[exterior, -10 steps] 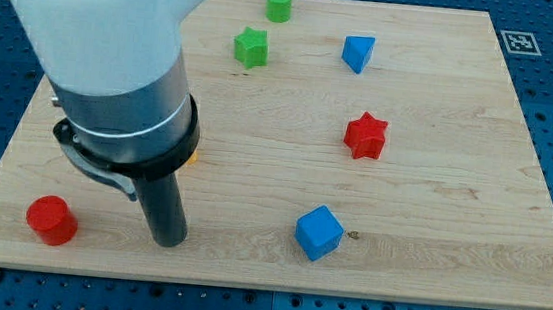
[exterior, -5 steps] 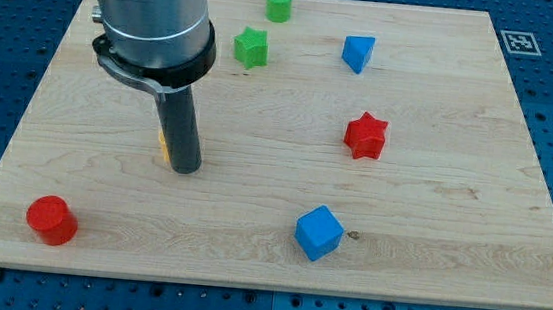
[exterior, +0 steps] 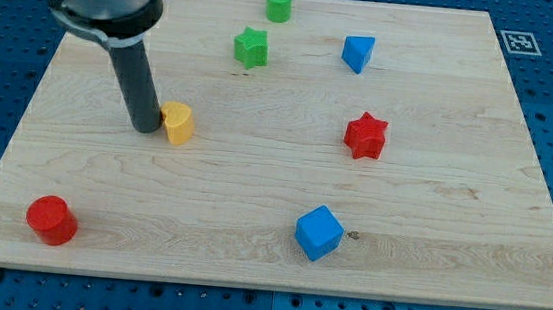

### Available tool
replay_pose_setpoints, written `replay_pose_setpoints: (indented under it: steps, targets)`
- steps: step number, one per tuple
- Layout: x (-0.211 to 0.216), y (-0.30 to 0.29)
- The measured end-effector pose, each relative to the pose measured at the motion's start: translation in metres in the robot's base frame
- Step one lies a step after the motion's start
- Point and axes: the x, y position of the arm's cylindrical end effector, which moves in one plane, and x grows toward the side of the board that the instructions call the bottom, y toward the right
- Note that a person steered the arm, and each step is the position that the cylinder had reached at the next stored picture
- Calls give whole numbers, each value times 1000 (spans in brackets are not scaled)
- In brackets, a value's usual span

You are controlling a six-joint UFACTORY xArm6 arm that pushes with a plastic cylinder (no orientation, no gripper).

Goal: Slide the yellow heart towards the bottom right

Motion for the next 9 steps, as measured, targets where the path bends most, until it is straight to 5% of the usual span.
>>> replay_pose_setpoints:
  steps: [3,7,9]
  targets:
    - [0,8]
    - [20,158]
    - [33,154]
